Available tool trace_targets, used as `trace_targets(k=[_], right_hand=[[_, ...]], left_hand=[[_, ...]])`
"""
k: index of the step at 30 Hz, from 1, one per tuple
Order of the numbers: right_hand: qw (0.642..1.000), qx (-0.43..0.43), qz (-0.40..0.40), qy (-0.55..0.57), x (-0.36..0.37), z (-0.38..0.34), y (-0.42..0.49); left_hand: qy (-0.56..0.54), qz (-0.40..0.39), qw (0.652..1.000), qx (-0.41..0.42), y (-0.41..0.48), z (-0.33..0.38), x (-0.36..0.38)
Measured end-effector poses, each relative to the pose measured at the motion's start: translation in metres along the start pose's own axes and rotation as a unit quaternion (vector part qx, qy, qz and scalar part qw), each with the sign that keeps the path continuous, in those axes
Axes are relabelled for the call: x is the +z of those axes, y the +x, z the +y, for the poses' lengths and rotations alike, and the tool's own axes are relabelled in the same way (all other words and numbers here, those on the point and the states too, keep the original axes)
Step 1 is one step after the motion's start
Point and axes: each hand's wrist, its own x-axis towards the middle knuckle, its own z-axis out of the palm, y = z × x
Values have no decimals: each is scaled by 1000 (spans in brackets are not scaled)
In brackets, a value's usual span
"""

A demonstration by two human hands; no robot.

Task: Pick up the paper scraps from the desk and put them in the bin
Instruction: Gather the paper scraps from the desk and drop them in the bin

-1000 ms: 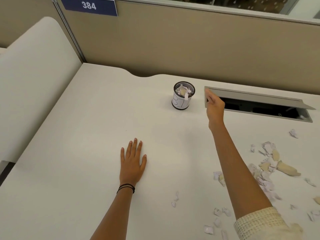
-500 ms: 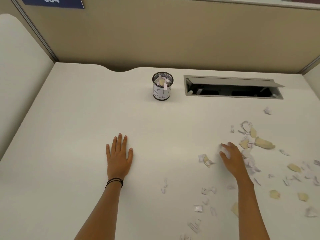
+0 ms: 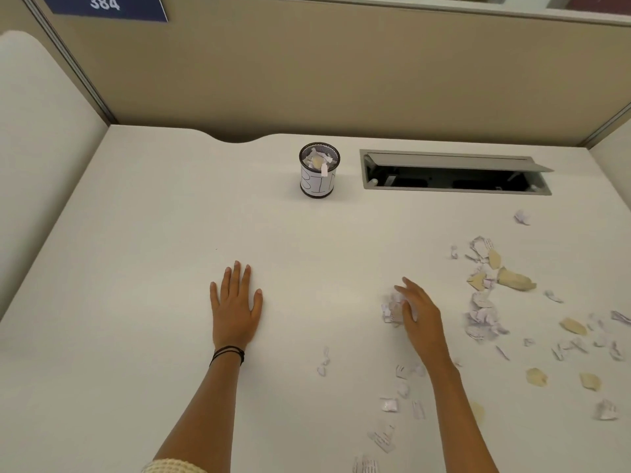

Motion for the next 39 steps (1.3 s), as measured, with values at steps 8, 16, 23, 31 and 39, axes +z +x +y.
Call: trace_targets(k=[8, 16, 23, 31, 39], right_hand=[[989, 106, -72, -77, -3, 18, -2], [986, 56, -61, -146, 17, 3, -7], [992, 25, -45, -116, 25, -24, -5], [994, 1, -84, -67, 40, -45, 5], [992, 8, -117, -43, 37, -45, 25]], left_hand=[[0, 2, 1000, 1, 0, -1, 2], [5, 1, 1000, -1, 1, -1, 2], [8, 5, 1000, 2, 0, -2, 3], [9, 4, 1000, 0, 0, -3, 4], [2, 6, 1000, 0, 1, -3, 3]])
